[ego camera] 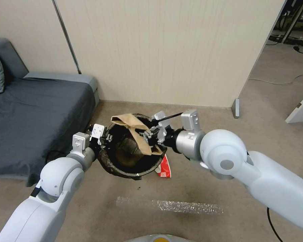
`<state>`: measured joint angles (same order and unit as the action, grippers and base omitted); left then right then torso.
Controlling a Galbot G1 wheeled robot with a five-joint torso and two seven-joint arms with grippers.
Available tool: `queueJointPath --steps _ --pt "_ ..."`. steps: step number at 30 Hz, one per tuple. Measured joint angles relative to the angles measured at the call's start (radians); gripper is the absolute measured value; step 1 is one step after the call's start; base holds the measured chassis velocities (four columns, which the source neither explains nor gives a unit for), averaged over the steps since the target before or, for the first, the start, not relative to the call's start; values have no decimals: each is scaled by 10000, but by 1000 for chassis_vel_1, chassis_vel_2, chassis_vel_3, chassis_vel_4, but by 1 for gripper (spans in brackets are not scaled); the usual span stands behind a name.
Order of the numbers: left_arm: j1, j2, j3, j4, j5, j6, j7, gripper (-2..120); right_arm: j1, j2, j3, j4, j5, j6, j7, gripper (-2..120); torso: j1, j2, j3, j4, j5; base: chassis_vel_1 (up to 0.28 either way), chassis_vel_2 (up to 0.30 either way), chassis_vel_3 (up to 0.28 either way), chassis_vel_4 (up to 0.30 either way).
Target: Pick up the trash bin, then pick up the garbage from the floor and place it into the trash bin.
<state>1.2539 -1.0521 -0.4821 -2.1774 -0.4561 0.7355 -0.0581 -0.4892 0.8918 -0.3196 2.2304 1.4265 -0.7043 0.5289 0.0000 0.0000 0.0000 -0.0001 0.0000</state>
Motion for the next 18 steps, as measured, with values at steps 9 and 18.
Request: queueJointPath --steps 9,18 --pt "-44 -25 16 105 -2 0 -1 1 213 368 -258 -552 -12 145 134 0 0 0 0 1 -1 0 0 0 0" --pt "-68 -24 2 243 -3 0 6 1 224 564 -297 -1040 -15 381 140 22 0 0 0 0 0 0 0 0 0"
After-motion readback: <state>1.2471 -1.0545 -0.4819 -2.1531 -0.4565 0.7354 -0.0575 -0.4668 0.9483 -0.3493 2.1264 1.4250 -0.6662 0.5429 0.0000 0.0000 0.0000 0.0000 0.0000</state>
